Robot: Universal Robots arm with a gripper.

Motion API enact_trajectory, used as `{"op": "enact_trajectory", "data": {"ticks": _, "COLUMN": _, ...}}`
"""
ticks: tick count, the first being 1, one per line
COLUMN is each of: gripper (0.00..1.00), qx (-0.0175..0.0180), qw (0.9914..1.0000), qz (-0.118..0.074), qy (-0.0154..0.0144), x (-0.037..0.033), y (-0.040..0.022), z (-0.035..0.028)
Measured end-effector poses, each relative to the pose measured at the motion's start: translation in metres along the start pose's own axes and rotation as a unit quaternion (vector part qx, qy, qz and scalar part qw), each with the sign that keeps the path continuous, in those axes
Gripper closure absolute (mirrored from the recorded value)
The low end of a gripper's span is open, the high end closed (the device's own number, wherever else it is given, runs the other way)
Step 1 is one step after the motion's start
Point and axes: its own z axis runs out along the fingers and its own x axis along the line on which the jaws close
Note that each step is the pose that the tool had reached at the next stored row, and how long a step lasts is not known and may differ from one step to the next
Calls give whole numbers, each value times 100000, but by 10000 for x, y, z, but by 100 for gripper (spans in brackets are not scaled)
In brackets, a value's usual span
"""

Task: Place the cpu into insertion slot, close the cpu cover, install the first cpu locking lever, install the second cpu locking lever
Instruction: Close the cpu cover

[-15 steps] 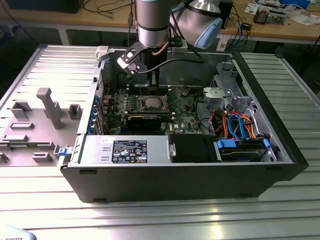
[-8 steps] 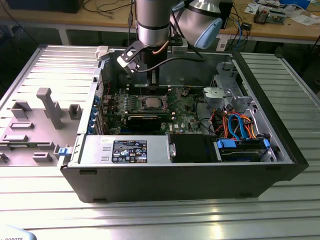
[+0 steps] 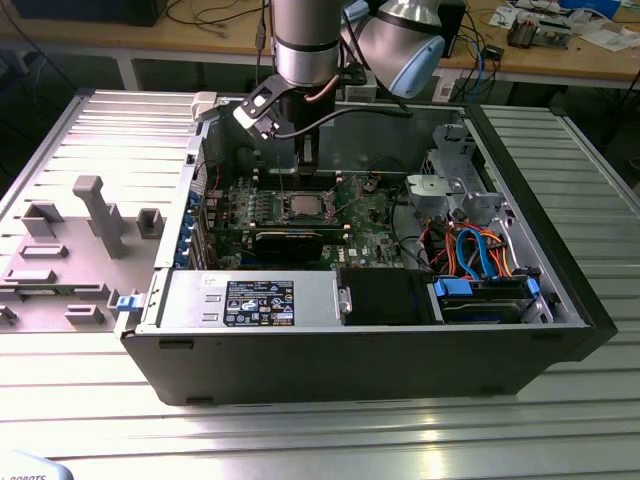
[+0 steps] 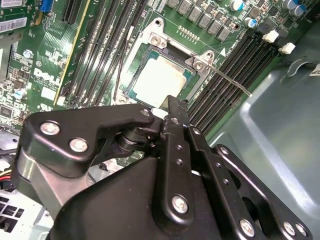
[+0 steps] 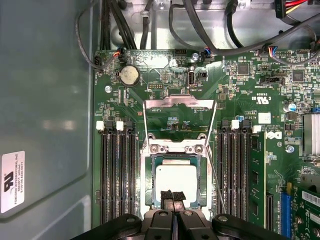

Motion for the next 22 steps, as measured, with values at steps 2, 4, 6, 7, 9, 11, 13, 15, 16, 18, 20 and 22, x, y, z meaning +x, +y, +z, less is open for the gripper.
{"op": "enact_trajectory", "data": {"ticks": 2, "gripper": 89, "qx": 2, "qw": 100000, "qz": -2, "qy": 30, "x": 0, "y": 0, "z": -1}}
{"op": "enact_trajectory", "data": {"ticks": 4, "gripper": 89, "qx": 4, "qw": 100000, "qz": 0, "qy": 70, "x": 0, "y": 0, "z": -1}}
{"op": "enact_trajectory", "data": {"ticks": 6, "gripper": 89, "qx": 52, "qw": 100000, "qz": -8, "qy": 84, "x": 0, "y": 3, "z": -1}}
{"op": "enact_trajectory", "data": {"ticks": 7, "gripper": 89, "qx": 395, "qw": 99999, "qz": 6, "qy": 76, "x": -1, "y": 22, "z": -1}}
{"op": "enact_trajectory", "data": {"ticks": 9, "gripper": 89, "qx": 891, "qw": 99996, "qz": 18, "qy": 88, "x": -1, "y": 41, "z": 0}}
{"op": "enact_trajectory", "data": {"ticks": 11, "gripper": 89, "qx": 920, "qw": 99996, "qz": 26, "qy": 83, "x": -1, "y": 41, "z": 0}}
{"op": "enact_trajectory", "data": {"ticks": 13, "gripper": 89, "qx": 936, "qw": 99996, "qz": 23, "qy": 88, "x": 0, "y": 41, "z": 0}}
{"op": "enact_trajectory", "data": {"ticks": 15, "gripper": 89, "qx": 944, "qw": 99996, "qz": 25, "qy": 86, "x": 0, "y": 41, "z": 0}}
{"op": "enact_trajectory", "data": {"ticks": 16, "gripper": 89, "qx": 939, "qw": 99996, "qz": 23, "qy": 94, "x": 0, "y": 42, "z": -1}}
{"op": "enact_trajectory", "data": {"ticks": 18, "gripper": 89, "qx": 948, "qw": 99995, "qz": 24, "qy": 83, "x": 0, "y": 42, "z": -12}}
{"op": "enact_trajectory", "data": {"ticks": 20, "gripper": 89, "qx": 943, "qw": 99996, "qz": 24, "qy": 90, "x": 0, "y": 42, "z": -29}}
{"op": "enact_trajectory", "data": {"ticks": 22, "gripper": 89, "qx": 942, "qw": 99996, "qz": 24, "qy": 89, "x": 1, "y": 44, "z": -59}}
